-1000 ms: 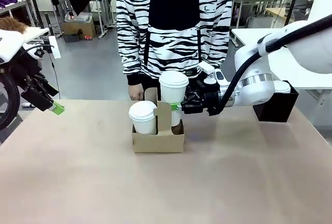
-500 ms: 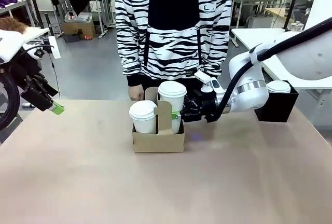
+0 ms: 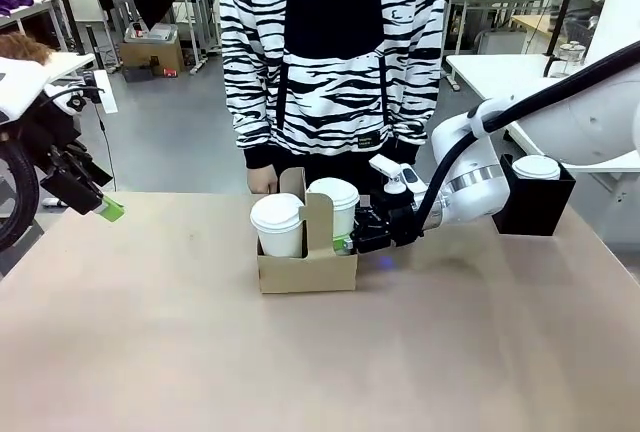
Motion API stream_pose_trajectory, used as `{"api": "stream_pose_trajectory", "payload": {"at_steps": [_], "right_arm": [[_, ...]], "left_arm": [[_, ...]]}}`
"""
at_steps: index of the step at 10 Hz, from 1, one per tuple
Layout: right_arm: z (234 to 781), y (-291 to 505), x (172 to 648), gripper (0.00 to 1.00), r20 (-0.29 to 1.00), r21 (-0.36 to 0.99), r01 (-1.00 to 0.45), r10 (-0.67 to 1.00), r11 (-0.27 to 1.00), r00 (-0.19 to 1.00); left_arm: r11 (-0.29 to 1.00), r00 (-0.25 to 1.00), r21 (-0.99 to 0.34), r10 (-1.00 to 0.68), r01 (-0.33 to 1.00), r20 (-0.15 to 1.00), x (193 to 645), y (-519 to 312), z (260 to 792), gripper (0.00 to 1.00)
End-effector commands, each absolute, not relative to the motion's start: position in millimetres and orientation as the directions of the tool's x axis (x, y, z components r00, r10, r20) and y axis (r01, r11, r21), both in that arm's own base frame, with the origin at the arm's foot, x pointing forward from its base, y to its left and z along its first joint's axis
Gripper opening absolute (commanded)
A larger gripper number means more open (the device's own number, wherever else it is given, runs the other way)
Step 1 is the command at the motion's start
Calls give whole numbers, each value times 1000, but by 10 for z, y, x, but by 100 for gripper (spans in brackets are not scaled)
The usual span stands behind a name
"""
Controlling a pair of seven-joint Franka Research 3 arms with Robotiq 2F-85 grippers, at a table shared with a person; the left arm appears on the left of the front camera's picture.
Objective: Pour a drink into a cup and package it in a carrier.
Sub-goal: Insert the held 600 ml Paper Cup into the Cup Carrier.
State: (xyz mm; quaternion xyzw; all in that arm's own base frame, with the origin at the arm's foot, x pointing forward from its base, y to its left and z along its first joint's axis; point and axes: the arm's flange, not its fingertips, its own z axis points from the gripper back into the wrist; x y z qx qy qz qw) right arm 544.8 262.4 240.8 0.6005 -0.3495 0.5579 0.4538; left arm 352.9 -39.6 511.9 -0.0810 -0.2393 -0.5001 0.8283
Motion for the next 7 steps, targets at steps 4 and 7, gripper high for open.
{"api": "stream_pose_trajectory", "payload": {"at_steps": [4, 7], "right_arm": [[2489, 2575, 5562, 100, 987, 126, -923, 144, -362, 79], [2641, 2329, 5566, 100, 979, 110, -945, 200, -309, 48]], "left_arm": [[497, 397, 101, -785, 862, 475, 3536, -406, 5144, 100], [497, 397, 101, -785, 862, 475, 3536, -406, 5144, 100]]}}
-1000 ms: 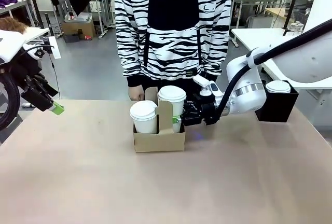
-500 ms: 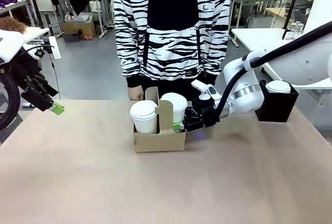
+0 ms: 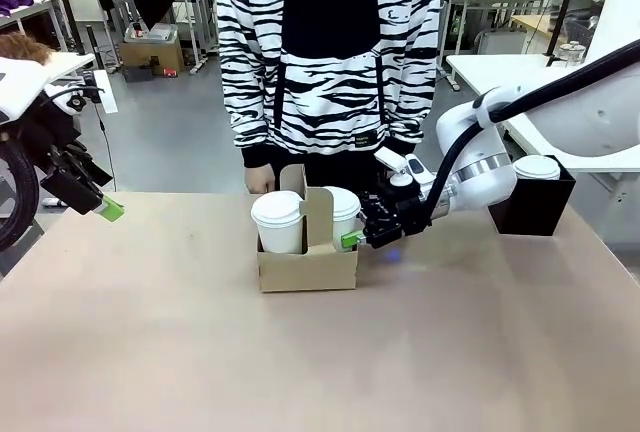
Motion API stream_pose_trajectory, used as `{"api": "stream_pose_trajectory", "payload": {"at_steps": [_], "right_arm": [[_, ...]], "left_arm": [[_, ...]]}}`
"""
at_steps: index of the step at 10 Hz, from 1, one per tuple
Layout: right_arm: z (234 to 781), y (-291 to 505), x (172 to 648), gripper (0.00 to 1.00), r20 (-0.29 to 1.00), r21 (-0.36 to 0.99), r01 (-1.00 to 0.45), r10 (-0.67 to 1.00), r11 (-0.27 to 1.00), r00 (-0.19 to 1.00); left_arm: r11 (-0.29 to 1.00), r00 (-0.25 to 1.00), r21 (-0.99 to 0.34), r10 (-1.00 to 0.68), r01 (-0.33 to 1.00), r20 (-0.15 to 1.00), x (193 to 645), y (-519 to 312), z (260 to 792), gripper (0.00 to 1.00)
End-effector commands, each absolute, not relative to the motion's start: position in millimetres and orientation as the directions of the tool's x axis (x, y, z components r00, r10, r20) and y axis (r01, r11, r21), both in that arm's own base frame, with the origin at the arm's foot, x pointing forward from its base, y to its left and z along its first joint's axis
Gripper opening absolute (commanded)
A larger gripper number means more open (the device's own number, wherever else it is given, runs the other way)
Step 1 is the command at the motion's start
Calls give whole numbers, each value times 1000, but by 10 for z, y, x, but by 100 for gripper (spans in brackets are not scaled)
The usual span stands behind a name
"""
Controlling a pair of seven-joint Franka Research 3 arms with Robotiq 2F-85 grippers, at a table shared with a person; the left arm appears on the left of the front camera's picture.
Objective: Pour a drink into a cup and package it in a carrier.
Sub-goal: Insert the held 600 ml Paper Cup into the Cup Carrier.
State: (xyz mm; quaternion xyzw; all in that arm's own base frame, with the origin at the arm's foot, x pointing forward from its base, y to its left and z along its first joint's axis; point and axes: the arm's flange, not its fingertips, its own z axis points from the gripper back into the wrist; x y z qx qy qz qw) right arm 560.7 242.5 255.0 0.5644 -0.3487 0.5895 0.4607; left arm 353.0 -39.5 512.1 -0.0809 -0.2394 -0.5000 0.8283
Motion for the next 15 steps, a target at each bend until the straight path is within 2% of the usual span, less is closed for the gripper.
{"api": "stream_pose_trajectory", "payload": {"at_steps": [1, 4, 6, 7, 9, 12, 15], "right_arm": [[2713, 2233, 5561, 100, 975, 100, -954, 217, -284, 38], [2998, 1881, 5460, 100, 961, 93, -982, 273, -163, 46], [3355, 1439, 5245, 100, 927, 133, -989, 346, 64, 147], [3578, 1212, 5074, 100, 902, 110, -972, 390, 208, 186], [4069, 796, 4583, 100, 848, 110, -874, 414, 474, 331], [4494, 467, 4015, 100, 700, 91, -635, 404, 767, 589], [4798, 307, 3563, 100, 653, 59, -450, 307, 891, 692]], "left_arm": [[497, 397, 101, -785, 862, 475, 3536, -406, 5144, 100], [497, 397, 101, -785, 862, 475, 3536, -406, 5144, 100], [497, 397, 101, -785, 862, 475, 3536, -406, 5144, 100], [497, 397, 101, -785, 862, 475, 3536, -406, 5144, 100], [497, 397, 101, -785, 862, 475, 3536, -406, 5144, 100], [497, 397, 101, -785, 862, 475, 3536, -406, 5144, 100], [497, 397, 101, -785, 862, 475, 3536, -406, 5144, 100]]}}
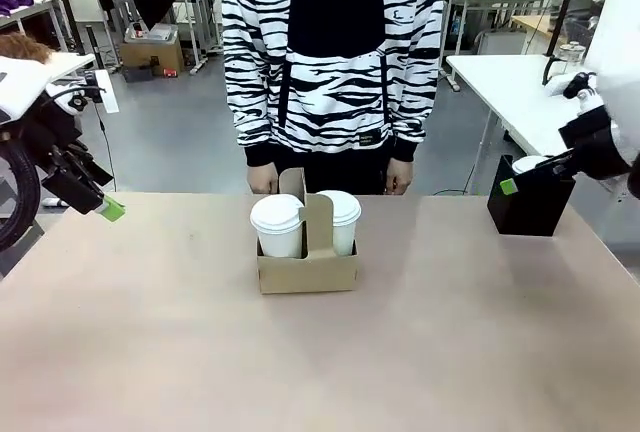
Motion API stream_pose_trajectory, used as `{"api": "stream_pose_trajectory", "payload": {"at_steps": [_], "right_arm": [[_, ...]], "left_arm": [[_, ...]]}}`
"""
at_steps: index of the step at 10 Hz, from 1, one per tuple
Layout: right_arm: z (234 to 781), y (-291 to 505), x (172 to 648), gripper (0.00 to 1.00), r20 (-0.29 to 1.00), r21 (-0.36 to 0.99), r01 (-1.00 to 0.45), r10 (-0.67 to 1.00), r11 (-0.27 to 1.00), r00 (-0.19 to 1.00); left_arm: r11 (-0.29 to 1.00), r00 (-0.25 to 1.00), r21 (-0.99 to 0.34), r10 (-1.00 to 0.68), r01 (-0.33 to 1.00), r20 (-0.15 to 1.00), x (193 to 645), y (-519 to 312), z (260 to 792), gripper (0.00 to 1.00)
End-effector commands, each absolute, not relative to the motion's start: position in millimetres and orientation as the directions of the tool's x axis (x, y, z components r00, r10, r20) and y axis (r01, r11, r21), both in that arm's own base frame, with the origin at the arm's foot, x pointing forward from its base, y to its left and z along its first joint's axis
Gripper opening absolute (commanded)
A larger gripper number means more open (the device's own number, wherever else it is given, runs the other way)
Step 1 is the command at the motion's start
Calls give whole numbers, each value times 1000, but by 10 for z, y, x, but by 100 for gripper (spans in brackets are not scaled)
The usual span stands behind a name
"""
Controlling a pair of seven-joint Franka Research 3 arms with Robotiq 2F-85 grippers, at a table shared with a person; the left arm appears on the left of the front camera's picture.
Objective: Pour a drink into a cup and package it in a carrier.
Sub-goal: Insert the held 600 ml Paper Cup into the Cup Carrier.
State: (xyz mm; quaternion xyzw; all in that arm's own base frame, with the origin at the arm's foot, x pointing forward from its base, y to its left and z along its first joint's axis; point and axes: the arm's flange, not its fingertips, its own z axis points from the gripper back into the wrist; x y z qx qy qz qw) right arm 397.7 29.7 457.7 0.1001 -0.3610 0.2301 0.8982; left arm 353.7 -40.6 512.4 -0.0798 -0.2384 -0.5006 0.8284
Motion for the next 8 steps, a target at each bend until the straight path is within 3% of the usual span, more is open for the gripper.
{"api": "stream_pose_trajectory", "payload": {"at_steps": [1, 2, 8], "right_arm": [[4821, 298, 3510, 100, 655, 31, -435, 310, 900, 689], [4577, 297, 3977, 100, 695, 14, -486, 341, 874, 633], [4577, 297, 3977, 100, 695, 14, -486, 341, 874, 633]], "left_arm": [[497, 397, 101, -785, 862, 475, 3536, -406, 5144, 100], [497, 397, 101, -785, 862, 475, 3536, -406, 5144, 100], [497, 397, 101, -785, 862, 475, 3536, -406, 5144, 100]]}}
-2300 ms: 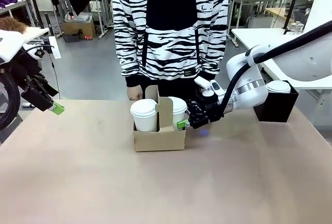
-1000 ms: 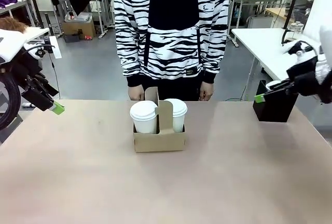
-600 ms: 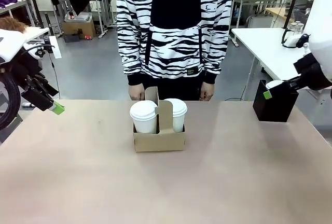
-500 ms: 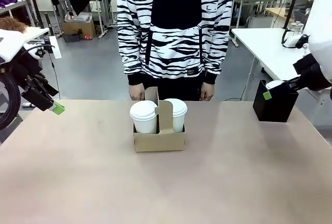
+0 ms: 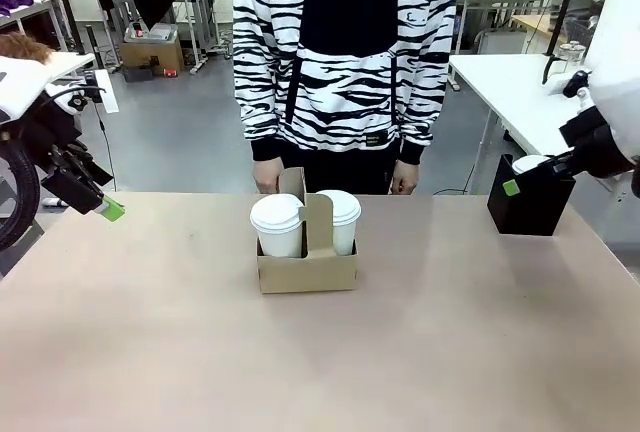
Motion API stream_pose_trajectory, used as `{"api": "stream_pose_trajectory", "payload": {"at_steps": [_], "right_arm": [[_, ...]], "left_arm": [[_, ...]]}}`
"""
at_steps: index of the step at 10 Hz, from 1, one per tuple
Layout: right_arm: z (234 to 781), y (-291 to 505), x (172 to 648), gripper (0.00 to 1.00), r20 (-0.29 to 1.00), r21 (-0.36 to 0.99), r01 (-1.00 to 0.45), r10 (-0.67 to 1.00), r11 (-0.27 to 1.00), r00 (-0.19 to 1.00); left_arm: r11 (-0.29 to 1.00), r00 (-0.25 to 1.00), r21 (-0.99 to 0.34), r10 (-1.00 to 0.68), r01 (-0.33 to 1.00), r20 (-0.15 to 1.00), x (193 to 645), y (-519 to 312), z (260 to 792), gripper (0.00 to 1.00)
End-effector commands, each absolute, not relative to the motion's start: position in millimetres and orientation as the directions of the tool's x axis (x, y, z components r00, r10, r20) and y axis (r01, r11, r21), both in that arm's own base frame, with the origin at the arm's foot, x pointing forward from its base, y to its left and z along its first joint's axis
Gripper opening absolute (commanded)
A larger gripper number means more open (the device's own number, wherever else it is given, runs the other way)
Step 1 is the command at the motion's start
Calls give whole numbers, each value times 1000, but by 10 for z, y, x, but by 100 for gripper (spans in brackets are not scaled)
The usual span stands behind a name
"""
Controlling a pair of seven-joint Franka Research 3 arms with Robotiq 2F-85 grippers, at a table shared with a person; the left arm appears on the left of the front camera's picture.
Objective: Pour a drink into a cup and package it in a carrier.
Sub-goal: Insert the held 600 ml Paper Cup into the Cup Carrier.
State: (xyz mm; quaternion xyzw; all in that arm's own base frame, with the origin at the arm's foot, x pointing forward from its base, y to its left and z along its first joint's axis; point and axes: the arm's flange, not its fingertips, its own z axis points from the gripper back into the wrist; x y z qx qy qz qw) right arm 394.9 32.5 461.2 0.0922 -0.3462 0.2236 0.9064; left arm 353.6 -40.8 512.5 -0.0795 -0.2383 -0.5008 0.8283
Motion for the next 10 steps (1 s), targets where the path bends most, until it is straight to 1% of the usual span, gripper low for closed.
{"api": "stream_pose_trajectory", "payload": {"at_steps": [1, 10], "right_arm": [[4577, 297, 3977, 100, 695, 14, -486, 341, 874, 633], [4577, 297, 3977, 100, 695, 14, -486, 341, 874, 633]], "left_arm": [[497, 397, 101, -785, 862, 475, 3536, -406, 5144, 100], [497, 397, 101, -785, 862, 475, 3536, -406, 5144, 100]]}}
